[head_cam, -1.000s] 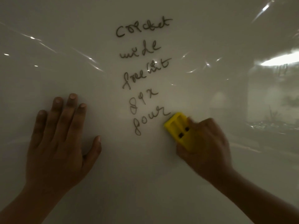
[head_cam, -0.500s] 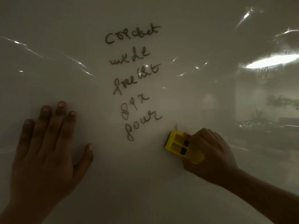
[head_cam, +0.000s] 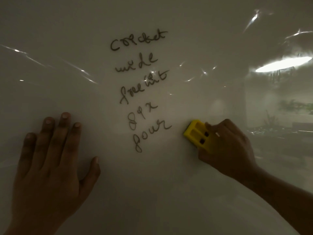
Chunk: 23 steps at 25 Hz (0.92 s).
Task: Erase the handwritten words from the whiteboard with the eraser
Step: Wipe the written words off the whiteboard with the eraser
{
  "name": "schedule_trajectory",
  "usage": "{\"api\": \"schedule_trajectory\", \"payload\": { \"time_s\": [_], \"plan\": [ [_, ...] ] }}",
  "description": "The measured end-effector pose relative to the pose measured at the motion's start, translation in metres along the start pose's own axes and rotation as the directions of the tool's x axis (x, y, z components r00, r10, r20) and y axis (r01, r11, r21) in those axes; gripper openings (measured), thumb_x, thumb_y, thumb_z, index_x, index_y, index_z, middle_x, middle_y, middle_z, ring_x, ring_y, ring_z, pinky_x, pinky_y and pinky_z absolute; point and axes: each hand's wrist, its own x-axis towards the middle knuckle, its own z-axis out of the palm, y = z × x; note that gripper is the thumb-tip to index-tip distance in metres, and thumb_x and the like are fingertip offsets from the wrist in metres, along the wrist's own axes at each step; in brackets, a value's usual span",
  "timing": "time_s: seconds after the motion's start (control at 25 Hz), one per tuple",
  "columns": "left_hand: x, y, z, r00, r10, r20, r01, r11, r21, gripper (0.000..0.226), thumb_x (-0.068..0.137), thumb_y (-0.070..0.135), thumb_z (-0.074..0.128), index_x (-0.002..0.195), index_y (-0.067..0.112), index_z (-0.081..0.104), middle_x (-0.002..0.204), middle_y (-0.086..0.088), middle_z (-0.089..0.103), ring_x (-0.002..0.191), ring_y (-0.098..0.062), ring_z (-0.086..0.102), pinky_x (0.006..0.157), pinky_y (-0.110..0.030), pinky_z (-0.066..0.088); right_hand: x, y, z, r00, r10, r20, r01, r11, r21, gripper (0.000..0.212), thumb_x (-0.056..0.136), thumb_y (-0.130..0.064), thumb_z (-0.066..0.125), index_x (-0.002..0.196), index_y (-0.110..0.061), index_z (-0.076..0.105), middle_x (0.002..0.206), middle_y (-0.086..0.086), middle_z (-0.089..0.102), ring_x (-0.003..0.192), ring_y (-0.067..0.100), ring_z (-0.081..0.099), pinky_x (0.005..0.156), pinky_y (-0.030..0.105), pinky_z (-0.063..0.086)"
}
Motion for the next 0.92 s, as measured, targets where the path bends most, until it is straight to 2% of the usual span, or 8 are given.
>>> {"api": "schedule_trajectory", "payload": {
  "time_s": [0.08, 0.12, 0.28, 0.36, 0.48, 0.56, 0.68, 0.92],
  "plan": [
    [0.000, 0.002, -0.001, 1.000, -0.005, 0.009, 0.005, 0.999, 0.033, 0.071, 0.094, 0.043, 0.043, 0.153, 0.003, 0.033, 0.166, -0.018, 0.026, 0.156, -0.035, 0.018, 0.118, -0.068, 0.029, 0.015, -0.019, 0.001, 0.990, 0.134, -0.045, -0.130, 0.988, 0.081, 0.054, 0.057, -0.039, 0.077, 0.102, -0.014, 0.062, 0.090, 0.007, 0.058, 0.073, 0.030, 0.061, 0.060, 0.037, 0.052],
    [0.000, 0.003, -0.002, 1.000, -0.010, 0.015, 0.009, 0.999, 0.044, 0.071, 0.094, 0.044, 0.042, 0.153, 0.004, 0.034, 0.166, -0.017, 0.026, 0.156, -0.035, 0.020, 0.120, -0.066, 0.027, 0.016, -0.034, 0.003, 0.995, 0.089, -0.040, -0.086, 0.993, 0.078, 0.051, 0.058, -0.041, 0.075, 0.099, -0.014, 0.061, 0.088, 0.006, 0.058, 0.072, 0.029, 0.060, 0.060, 0.034, 0.051],
    [0.002, 0.006, -0.009, 0.999, -0.017, 0.031, 0.014, 0.996, 0.085, 0.071, 0.094, 0.046, 0.042, 0.153, 0.007, 0.034, 0.166, -0.015, 0.027, 0.155, -0.034, 0.024, 0.124, -0.057, 0.022, -0.005, -0.074, 0.009, 0.921, -0.347, 0.178, 0.352, 0.936, 0.005, 0.044, 0.063, -0.050, 0.069, 0.095, -0.020, 0.062, 0.080, 0.001, 0.054, 0.065, 0.024, 0.054, 0.059, 0.031, 0.042],
    [0.002, 0.005, -0.010, 0.999, -0.012, 0.032, 0.009, 0.994, 0.110, 0.071, 0.094, 0.046, 0.043, 0.153, 0.006, 0.035, 0.166, -0.015, 0.028, 0.154, -0.034, 0.025, 0.125, -0.055, 0.022, 0.010, -0.068, 0.005, 0.939, -0.296, 0.172, 0.313, 0.946, -0.082, 0.046, 0.061, -0.053, 0.067, 0.095, -0.023, 0.061, 0.080, 0.000, 0.053, 0.066, 0.025, 0.055, 0.059, 0.029, 0.041],
    [0.002, 0.005, -0.010, 0.999, -0.011, 0.038, 0.005, 0.990, 0.144, 0.072, 0.094, 0.045, 0.046, 0.153, 0.006, 0.035, 0.166, -0.015, 0.028, 0.154, -0.033, 0.025, 0.126, -0.055, 0.022, 0.034, -0.073, 0.003, 0.995, -0.079, 0.061, 0.082, 0.996, -0.044, 0.055, 0.059, -0.050, 0.070, 0.105, -0.021, 0.060, 0.086, 0.002, 0.056, 0.073, 0.025, 0.057, 0.063, 0.030, 0.043],
    [0.002, 0.005, -0.011, 0.999, -0.002, 0.041, -0.004, 0.989, 0.147, 0.072, 0.094, 0.045, 0.047, 0.153, 0.005, 0.035, 0.165, -0.015, 0.029, 0.154, -0.033, 0.025, 0.126, -0.054, 0.022, 0.028, -0.092, 0.008, 0.977, -0.190, 0.102, 0.194, 0.981, -0.032, 0.052, 0.061, -0.051, 0.069, 0.103, -0.025, 0.054, 0.084, 0.000, 0.053, 0.071, 0.025, 0.054, 0.062, 0.030, 0.039],
    [0.002, 0.005, -0.012, 0.999, -0.008, 0.050, 0.000, 0.988, 0.155, 0.073, 0.093, 0.045, 0.047, 0.153, 0.006, 0.035, 0.165, -0.015, 0.029, 0.155, -0.033, 0.024, 0.126, -0.054, 0.022, -0.001, -0.103, 0.008, 0.867, -0.454, 0.204, 0.458, 0.888, 0.031, 0.046, 0.063, -0.047, 0.068, 0.101, -0.022, 0.061, 0.082, 0.000, 0.055, 0.066, 0.023, 0.051, 0.059, 0.032, 0.040],
    [0.003, 0.005, -0.012, 0.999, -0.007, 0.051, -0.003, 0.983, 0.185, 0.071, 0.094, 0.045, 0.046, 0.153, 0.006, 0.036, 0.165, -0.014, 0.029, 0.155, -0.032, 0.024, 0.127, -0.052, 0.021, 0.035, -0.104, 0.002, 0.953, -0.290, 0.092, 0.292, 0.956, -0.018, 0.050, 0.064, -0.050, 0.066, 0.103, -0.020, 0.063, 0.084, 0.000, 0.055, 0.068, 0.023, 0.052, 0.061, 0.032, 0.042]
  ]
}}
